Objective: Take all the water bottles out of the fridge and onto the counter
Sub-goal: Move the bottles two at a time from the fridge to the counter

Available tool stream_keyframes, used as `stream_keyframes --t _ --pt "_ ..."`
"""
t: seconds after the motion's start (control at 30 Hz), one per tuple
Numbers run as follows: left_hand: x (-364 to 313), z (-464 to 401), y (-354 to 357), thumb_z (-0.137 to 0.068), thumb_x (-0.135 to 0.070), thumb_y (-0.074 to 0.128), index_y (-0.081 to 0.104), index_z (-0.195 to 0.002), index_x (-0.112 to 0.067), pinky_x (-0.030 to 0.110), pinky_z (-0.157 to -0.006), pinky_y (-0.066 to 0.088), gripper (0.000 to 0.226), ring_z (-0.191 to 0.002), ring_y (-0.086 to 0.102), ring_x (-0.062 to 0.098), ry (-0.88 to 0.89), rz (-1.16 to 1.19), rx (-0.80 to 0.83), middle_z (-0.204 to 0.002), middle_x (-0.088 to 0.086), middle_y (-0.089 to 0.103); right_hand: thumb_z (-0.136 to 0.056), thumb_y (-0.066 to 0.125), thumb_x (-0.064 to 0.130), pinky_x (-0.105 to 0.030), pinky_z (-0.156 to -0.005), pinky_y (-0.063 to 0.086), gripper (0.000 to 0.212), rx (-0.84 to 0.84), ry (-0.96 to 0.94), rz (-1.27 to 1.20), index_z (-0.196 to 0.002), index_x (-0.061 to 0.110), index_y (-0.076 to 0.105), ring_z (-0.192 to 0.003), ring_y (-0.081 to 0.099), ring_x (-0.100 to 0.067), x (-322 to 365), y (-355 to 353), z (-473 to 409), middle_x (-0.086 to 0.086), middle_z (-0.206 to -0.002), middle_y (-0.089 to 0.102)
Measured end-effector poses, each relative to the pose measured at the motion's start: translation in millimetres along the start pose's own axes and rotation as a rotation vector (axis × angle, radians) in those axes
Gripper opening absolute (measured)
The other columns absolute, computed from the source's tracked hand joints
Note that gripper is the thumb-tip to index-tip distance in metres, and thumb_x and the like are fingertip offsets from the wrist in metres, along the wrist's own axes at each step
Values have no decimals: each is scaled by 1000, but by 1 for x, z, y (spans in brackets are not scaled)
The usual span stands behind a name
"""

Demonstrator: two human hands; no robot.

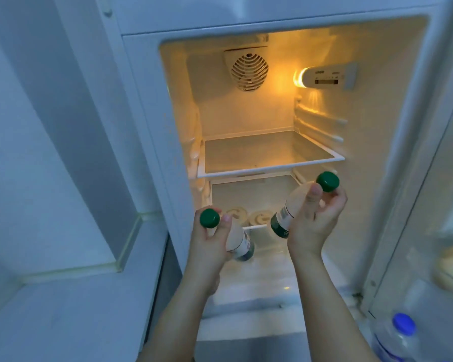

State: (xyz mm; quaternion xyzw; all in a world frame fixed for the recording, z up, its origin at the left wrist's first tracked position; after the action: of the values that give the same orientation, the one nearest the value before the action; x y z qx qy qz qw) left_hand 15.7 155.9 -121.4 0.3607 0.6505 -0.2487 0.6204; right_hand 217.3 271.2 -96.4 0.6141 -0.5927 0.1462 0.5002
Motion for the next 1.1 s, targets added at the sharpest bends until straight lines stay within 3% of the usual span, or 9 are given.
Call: stream_keyframes --t 0.07,0.13,0.2,0.3,0.43,0.63,0.8,0.93,1.1 --pt "-11 27 -17 -95 -30 60 53 -104 -26 48 -78 57 11 -108 55 24 -61 26 -30 -110 -1 57 -89 53 53 -18 -83 47 47 68 -14 -1 -119 17 53 -95 60 0 21 -1 14 1 -103 59" --pt "-20 59 -42 -95 -31 60 54 -104 -26 57 -85 54 12 -108 57 27 -91 38 -74 -108 1 58 -87 58 53 -34 -84 51 27 157 -7 16 -107 36 59 -94 62 -18 40 1 39 -10 -103 60" --pt "-24 89 -67 -94 -31 62 55 -103 -29 61 -88 52 11 -108 59 28 -97 39 -118 -108 2 61 -85 62 50 -40 -86 50 13 242 18 35 -98 48 60 -94 62 -22 54 2 68 -10 -103 61" --pt "-28 129 -104 -93 -31 63 57 -100 -31 63 -88 51 9 -104 60 28 -103 19 -170 -102 1 62 -87 62 45 -30 -84 50 17 323 77 5 -104 40 60 -94 62 -13 70 1 112 -8 -108 62" --pt "-31 190 -149 -94 -29 62 57 -100 -30 53 -93 50 8 -91 59 6 -114 -25 -244 -91 -14 62 -93 57 35 -10 -78 43 19 455 157 -2 -110 27 56 -93 58 2 87 6 171 -5 -110 61" --pt "-36 254 -188 -95 -26 60 56 -100 -27 51 -93 50 7 -86 54 3 -153 -68 -405 -95 -12 58 -99 47 31 -6 -80 39 12 653 207 -29 -104 41 47 -97 55 -1 110 24 231 4 -107 58" --pt "-49 304 -207 -96 -27 58 55 -107 -25 51 -91 51 11 -88 53 6 -180 -59 -582 -97 -10 57 -100 45 31 -3 -85 37 19 821 255 -63 -118 25 49 -102 52 9 125 33 268 6 -112 56" --pt "-47 348 -218 -96 -26 58 55 -110 -24 44 -83 52 15 -85 52 8 -184 -62 -747 -95 -11 57 -98 44 40 -16 -91 41 26 921 319 -64 -119 25 49 -108 54 -9 125 28 306 1 -117 57" --pt "-27 418 -222 -96 -24 59 55 -110 -23 31 -65 50 14 -79 51 10 -234 -39 -936 -91 -8 55 -100 43 38 -18 -92 41 35 1105 426 -88 -125 14 48 -110 53 -11 134 7 372 -1 -119 56"
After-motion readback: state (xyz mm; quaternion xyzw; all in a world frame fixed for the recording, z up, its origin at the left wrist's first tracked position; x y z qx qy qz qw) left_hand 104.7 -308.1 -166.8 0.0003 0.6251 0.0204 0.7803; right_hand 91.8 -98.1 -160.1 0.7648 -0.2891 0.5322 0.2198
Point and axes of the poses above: each hand's wrist, its own z-axis away from the middle knuckle, its own y-axis out of the palm, x = y × z, the point moved 8 cm from there along -z, towards the middle knuckle
